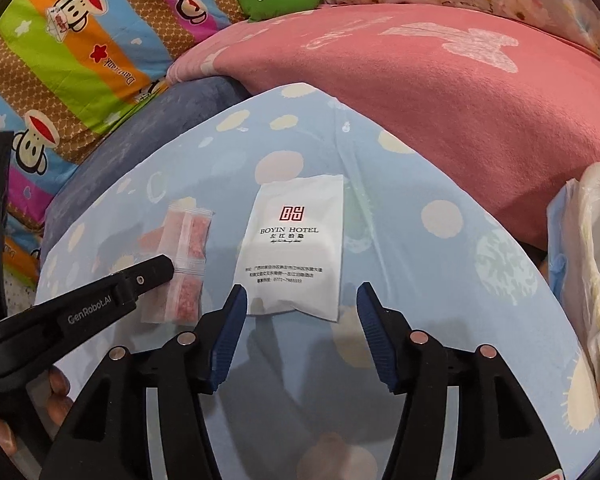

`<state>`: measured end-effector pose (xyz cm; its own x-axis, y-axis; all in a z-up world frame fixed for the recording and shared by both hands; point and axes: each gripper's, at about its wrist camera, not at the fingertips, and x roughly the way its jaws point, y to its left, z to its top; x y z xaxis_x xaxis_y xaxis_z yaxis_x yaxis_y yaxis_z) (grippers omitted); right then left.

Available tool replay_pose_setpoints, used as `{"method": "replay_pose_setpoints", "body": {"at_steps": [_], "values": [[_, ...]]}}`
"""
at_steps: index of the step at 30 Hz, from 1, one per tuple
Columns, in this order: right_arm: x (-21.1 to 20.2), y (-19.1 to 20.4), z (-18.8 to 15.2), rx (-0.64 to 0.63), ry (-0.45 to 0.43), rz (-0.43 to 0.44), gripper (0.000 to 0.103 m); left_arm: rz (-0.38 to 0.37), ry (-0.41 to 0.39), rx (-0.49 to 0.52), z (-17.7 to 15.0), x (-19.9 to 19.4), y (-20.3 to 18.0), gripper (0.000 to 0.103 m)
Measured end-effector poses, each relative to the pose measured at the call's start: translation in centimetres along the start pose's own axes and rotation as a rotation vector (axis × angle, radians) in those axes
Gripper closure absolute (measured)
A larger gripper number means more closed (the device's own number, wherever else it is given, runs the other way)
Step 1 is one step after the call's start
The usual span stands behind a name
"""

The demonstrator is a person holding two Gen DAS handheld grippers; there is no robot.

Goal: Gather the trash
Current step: 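Grasp the pink wrapper with the left gripper while the right grasps the white BOYIN HOTEL packet, then carry the wrapper and packet over the white bin and open both grippers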

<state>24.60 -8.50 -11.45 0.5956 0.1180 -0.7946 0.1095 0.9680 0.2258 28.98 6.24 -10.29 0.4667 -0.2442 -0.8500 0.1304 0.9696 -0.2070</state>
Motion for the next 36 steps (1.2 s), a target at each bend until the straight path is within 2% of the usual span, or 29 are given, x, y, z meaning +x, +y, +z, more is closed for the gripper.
{"method": "replay_pose_setpoints", "body": {"at_steps": [3,5,7,8,10,11,13,19,27,36], "values": [[1.1,1.0,0.0,-0.030,0.009,-0.016,0.047,-0.004,-0.002,0.008,0.1,-0.1,-0.1,0.094],[1.3,1.5,0.0,-0.061,-0.008,-0.056,0.051,-0.008,-0.001,0.010,0.1,-0.1,-0.2,0.094],[1.5,1.7,0.0,-0.085,-0.011,-0.081,0.064,-0.008,0.000,0.016,0.1,-0.1,-0.3,0.094],[1.4,1.8,0.0,-0.089,-0.013,-0.084,0.066,-0.008,0.001,0.018,0.1,-0.1,-0.4,0.094],[1.1,1.6,-0.1,-0.085,-0.011,-0.076,0.076,-0.013,0.000,0.019,0.1,-0.3,-0.5,0.095],[0.9,1.5,-0.1,-0.078,-0.009,-0.068,0.077,-0.015,0.000,0.020,0.1,-0.4,-0.7,0.095],[0.3,1.0,-0.1,-0.064,-0.011,-0.058,0.088,-0.018,-0.004,0.028,0.0,-0.8,-1.1,0.096],[-2.4,-0.2,-0.2,-0.036,-0.048,-0.052,0.092,-0.032,-0.028,0.056,-0.3,-2.5,-3.0,0.096],[-8.1,-2.6,0.4,-0.009,-0.137,-0.057,0.092,-0.066,-0.073,0.119,-0.8,-5.6,-7.4,0.096],[-14.9,-8.7,0.1,0.067,-0.237,-0.107,0.092,-0.121,-0.118,0.227,-2.0,-9.0,-14.9,0.096]]}}
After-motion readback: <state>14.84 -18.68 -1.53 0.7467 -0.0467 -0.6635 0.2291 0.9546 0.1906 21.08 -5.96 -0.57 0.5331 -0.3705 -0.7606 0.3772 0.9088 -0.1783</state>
